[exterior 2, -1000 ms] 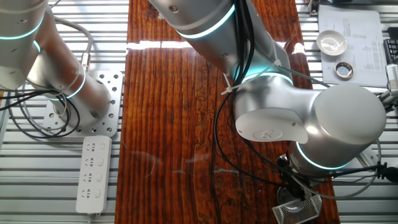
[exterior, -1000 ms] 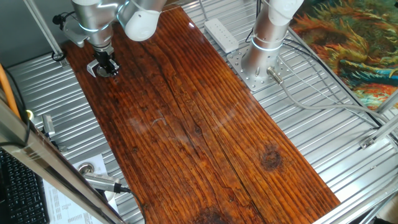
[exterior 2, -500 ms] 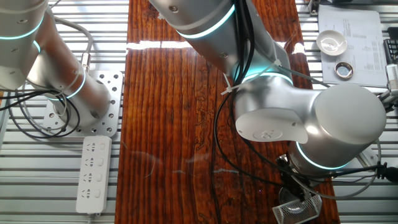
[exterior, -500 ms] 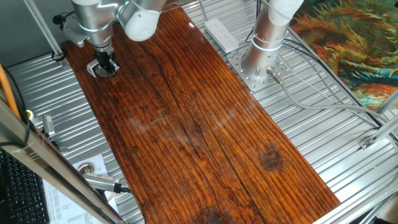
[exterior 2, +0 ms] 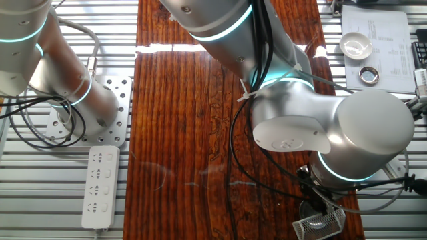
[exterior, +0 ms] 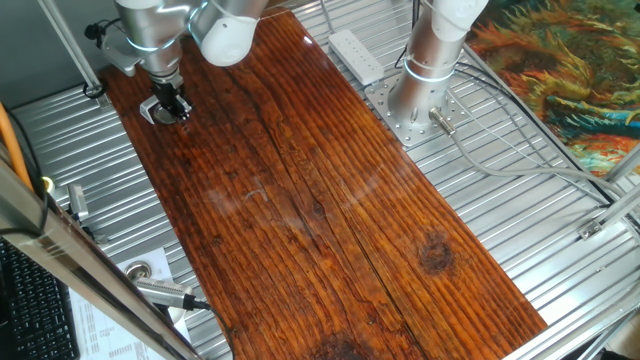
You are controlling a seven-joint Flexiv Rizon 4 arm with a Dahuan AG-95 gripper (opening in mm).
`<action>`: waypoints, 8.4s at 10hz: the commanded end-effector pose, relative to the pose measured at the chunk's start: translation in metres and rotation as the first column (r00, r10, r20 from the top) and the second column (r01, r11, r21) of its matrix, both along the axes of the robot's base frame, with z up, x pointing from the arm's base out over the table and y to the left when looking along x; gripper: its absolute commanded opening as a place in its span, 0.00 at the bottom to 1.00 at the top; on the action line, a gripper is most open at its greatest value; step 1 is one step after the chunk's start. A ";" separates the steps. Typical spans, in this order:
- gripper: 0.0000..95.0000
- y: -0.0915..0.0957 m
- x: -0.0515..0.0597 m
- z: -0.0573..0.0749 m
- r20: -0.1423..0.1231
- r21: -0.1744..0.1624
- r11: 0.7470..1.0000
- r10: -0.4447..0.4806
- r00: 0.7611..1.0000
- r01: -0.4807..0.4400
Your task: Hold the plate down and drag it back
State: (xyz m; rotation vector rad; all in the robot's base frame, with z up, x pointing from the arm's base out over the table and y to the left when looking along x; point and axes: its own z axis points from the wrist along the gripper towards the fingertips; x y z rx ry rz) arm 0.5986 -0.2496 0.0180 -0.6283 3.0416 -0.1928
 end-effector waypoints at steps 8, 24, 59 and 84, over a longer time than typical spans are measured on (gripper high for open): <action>0.00 -0.001 0.000 -0.003 0.001 -0.001 1.000 -0.007 1.000 0.007; 0.00 -0.001 0.000 -0.002 -0.003 0.052 0.998 -0.031 1.000 0.031; 0.00 0.018 0.004 -0.002 -0.020 0.060 0.998 -0.023 1.000 0.024; 0.00 0.039 0.005 -0.003 -0.021 0.057 0.997 -0.049 0.999 0.050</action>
